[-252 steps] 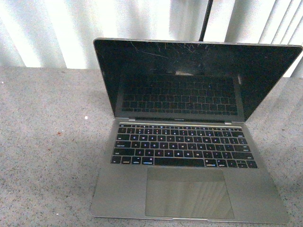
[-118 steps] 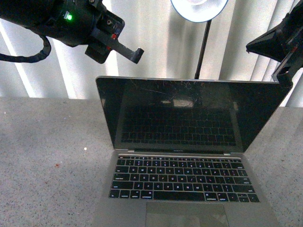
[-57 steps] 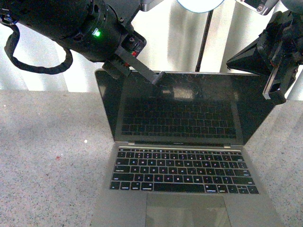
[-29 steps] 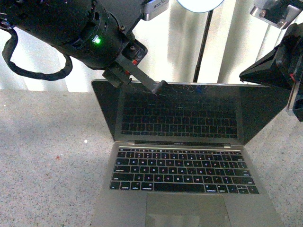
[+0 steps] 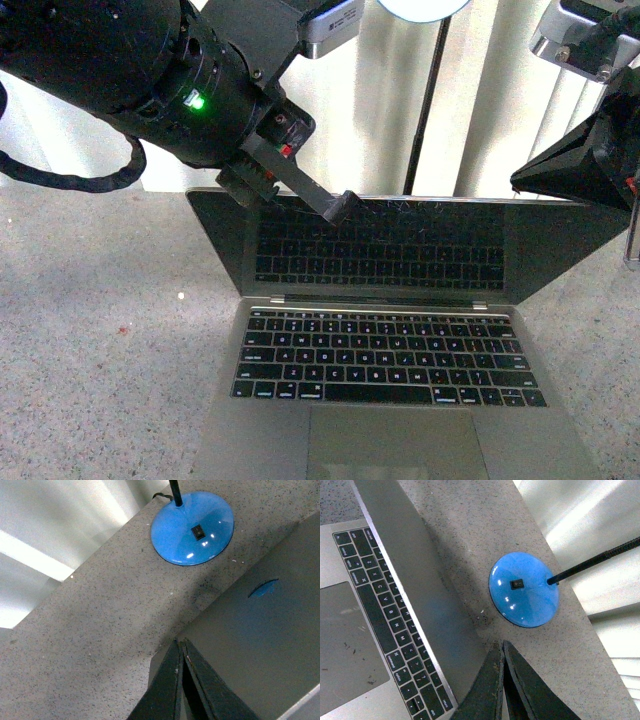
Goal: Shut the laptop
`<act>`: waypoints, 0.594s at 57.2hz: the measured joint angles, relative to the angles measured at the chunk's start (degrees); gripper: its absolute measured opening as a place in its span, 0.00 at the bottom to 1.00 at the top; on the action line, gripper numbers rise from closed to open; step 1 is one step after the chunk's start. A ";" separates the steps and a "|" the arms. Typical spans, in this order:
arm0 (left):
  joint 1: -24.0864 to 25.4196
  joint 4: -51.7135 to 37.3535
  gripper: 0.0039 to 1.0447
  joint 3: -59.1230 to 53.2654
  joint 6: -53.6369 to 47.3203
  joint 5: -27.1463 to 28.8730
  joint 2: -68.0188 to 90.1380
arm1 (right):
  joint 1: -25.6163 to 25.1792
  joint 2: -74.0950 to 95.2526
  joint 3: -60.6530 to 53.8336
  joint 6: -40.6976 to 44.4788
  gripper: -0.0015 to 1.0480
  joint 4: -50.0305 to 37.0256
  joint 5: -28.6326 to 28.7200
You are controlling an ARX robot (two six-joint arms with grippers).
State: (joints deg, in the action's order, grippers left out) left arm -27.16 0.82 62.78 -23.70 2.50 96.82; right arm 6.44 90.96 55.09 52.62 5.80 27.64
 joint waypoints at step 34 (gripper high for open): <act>-0.09 -1.25 0.03 -3.43 1.29 -0.57 -0.48 | 1.88 0.55 -2.27 1.25 0.03 0.24 -0.50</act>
State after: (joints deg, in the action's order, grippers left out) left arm -27.24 -0.43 59.35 -22.41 1.93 96.33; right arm 8.32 91.50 52.82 53.87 6.04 27.14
